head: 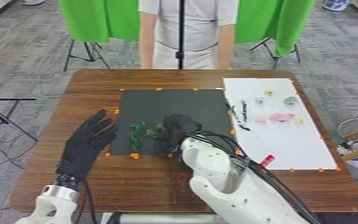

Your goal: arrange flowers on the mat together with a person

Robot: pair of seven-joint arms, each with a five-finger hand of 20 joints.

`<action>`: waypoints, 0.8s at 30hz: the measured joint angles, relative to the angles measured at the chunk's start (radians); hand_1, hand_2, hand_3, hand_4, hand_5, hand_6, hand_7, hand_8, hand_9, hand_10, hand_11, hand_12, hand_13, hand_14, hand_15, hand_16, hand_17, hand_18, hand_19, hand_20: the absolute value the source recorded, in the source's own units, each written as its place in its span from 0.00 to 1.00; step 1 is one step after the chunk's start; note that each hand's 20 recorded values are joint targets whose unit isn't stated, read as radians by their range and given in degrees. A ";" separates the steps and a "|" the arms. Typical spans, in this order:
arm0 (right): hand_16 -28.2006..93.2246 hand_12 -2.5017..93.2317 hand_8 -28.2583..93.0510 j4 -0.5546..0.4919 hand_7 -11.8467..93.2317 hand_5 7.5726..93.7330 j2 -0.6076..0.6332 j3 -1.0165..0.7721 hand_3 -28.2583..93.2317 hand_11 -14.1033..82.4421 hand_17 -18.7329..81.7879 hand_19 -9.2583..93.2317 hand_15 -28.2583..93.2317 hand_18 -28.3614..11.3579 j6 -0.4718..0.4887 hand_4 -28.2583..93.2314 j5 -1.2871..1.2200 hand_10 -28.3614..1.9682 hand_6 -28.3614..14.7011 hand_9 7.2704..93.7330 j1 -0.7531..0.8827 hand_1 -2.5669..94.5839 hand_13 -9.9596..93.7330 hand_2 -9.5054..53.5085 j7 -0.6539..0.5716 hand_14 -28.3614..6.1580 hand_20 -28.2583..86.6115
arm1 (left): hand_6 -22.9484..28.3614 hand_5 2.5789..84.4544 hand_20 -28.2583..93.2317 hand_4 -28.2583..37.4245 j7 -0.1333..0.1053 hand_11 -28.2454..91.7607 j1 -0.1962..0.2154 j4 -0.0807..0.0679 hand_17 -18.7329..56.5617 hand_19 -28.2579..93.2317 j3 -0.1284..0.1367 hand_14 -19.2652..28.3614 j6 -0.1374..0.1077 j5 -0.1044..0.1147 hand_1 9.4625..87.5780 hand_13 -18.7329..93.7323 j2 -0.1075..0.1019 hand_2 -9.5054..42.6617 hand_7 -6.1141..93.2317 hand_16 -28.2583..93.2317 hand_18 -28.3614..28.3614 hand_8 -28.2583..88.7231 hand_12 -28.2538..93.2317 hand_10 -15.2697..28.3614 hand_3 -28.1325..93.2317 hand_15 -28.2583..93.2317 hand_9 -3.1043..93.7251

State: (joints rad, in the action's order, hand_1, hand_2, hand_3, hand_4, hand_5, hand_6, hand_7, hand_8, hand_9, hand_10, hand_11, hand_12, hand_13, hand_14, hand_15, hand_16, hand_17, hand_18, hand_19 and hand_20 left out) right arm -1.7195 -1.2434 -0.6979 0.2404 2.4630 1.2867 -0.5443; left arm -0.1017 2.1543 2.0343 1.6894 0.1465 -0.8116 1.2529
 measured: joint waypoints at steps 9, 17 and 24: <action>0.47 0.33 0.17 -0.019 0.47 0.99 -0.005 -0.034 0.86 0.76 0.82 1.00 0.87 0.19 -0.015 0.06 -0.134 0.71 0.69 1.00 0.011 0.23 1.00 0.29 -0.023 0.74 0.79 | 0.48 0.36 0.32 0.06 0.010 0.42 -0.004 -0.003 0.14 0.61 -0.001 0.71 0.006 -0.001 0.23 0.39 0.002 0.22 0.27 0.24 0.89 0.16 0.38 0.63 0.82 0.48 0.32; 0.41 0.25 0.16 -0.030 0.34 0.96 -0.004 -0.050 0.85 0.65 0.83 1.00 0.84 0.22 -0.024 0.06 -0.114 0.67 0.66 1.00 0.012 0.22 1.00 0.30 -0.024 0.81 0.76 | 0.48 0.35 0.32 0.06 0.010 0.42 -0.004 -0.003 0.14 0.61 0.001 0.71 0.007 -0.002 0.23 0.39 0.008 0.22 0.27 0.24 0.89 0.16 0.38 0.63 0.82 0.48 0.32; 0.41 0.25 0.15 -0.073 0.31 0.95 -0.004 -0.107 0.84 0.63 0.81 1.00 0.82 0.22 -0.023 0.06 -0.209 0.64 0.64 1.00 0.015 0.21 1.00 0.30 -0.027 0.79 0.76 | 0.48 0.35 0.32 0.06 0.009 0.42 0.001 -0.002 0.14 0.61 0.004 0.71 0.007 -0.003 0.23 0.39 0.013 0.22 0.27 0.24 0.89 0.16 0.38 0.63 0.82 0.48 0.32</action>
State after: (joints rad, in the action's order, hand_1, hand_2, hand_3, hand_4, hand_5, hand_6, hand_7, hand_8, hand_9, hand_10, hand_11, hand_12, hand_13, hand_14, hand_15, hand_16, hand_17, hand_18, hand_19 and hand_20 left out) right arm -1.7922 -1.2471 -0.8048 0.2176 2.2544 1.3017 -0.5715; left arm -0.0932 2.1556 2.0325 1.6933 0.1530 -0.8141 1.2660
